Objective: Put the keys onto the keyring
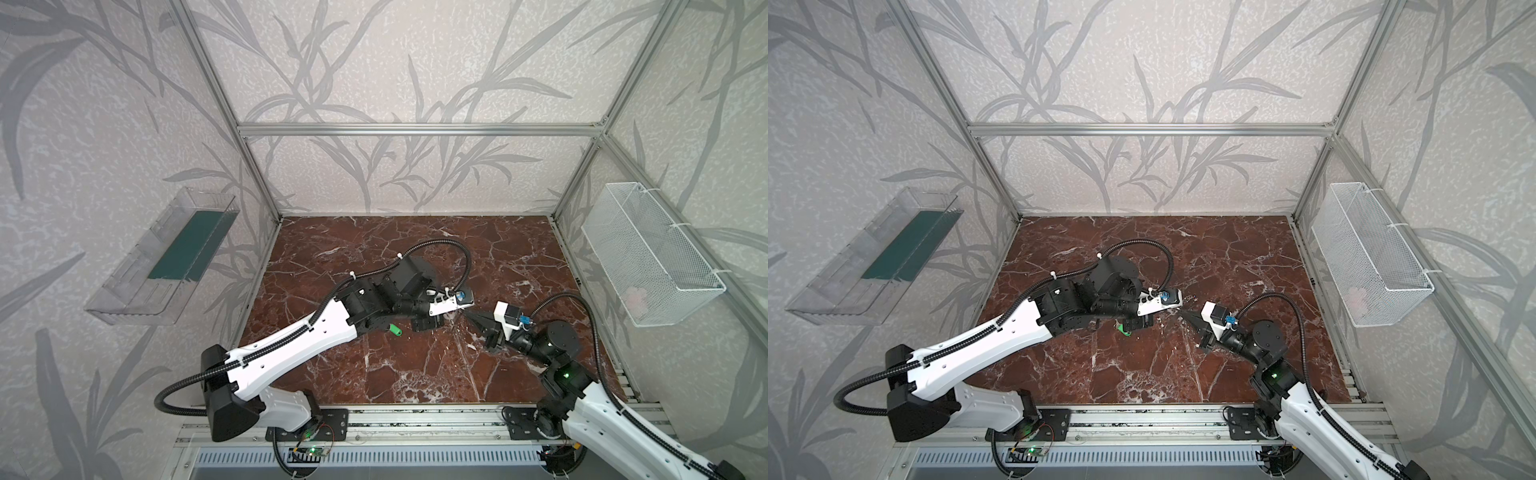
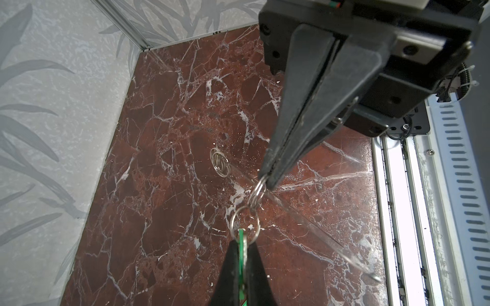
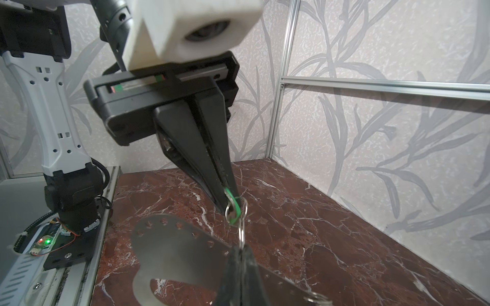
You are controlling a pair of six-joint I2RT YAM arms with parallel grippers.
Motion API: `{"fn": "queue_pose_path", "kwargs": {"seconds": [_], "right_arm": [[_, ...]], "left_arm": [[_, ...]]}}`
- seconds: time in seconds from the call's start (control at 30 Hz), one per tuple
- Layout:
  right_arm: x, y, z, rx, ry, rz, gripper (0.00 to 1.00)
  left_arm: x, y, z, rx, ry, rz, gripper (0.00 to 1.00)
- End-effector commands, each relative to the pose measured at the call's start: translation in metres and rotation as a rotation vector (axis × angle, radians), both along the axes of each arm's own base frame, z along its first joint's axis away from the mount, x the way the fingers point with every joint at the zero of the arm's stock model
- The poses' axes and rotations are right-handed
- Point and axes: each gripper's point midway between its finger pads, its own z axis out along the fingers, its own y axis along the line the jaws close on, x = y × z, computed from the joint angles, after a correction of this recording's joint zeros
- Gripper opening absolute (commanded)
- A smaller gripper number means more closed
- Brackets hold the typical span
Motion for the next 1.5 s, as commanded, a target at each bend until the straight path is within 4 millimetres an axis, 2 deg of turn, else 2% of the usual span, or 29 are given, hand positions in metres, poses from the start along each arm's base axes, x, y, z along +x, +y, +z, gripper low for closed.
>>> {"fn": "queue_pose_path", "kwargs": {"seconds": [0.0, 0.3, 0.47, 0.63, 1.0, 1.27, 1.4, 1.43, 1.47], "right_arm": [[0.006, -0.005, 0.011, -0.034, -0.043, -0.052, 0.0], [0.004, -0.004, 0.006, -0.092, -0.054, -0.043, 0.0], [-0.003, -0.004, 0.011, -0.082, -0.111, -0.022, 0.0], [-0.009, -0.002, 0.019, -0.064, -0.155, 0.0, 0.0], [-0.01, -0.001, 0.018, -0.078, -0.166, 0.003, 0.0], [-0.011, -0.002, 0.025, -0.014, -0.204, 0.002, 0.0], [-0.013, 0.0, 0.028, 0.029, -0.2, 0.025, 0.0], [-0.013, 0.0, 0.029, 0.038, -0.198, 0.027, 0.0], [-0.013, 0.0, 0.03, 0.05, -0.198, 0.028, 0.0]], "left_arm": [[0.002, 0.014, -0.005, 0.098, -0.007, 0.002, 0.0], [0.002, 0.011, -0.007, 0.132, 0.016, -0.009, 0.0], [0.003, 0.004, -0.002, 0.117, 0.028, -0.015, 0.0], [-0.002, -0.005, -0.006, 0.126, 0.055, -0.045, 0.0], [-0.004, -0.013, -0.005, 0.126, 0.056, -0.071, 0.0], [-0.007, -0.021, -0.01, 0.115, 0.098, -0.092, 0.0], [-0.008, -0.026, -0.007, 0.074, 0.116, -0.083, 0.0], [-0.008, -0.026, -0.004, 0.054, 0.117, -0.077, 0.04], [-0.006, -0.025, -0.003, 0.031, 0.114, -0.065, 0.14]]}}
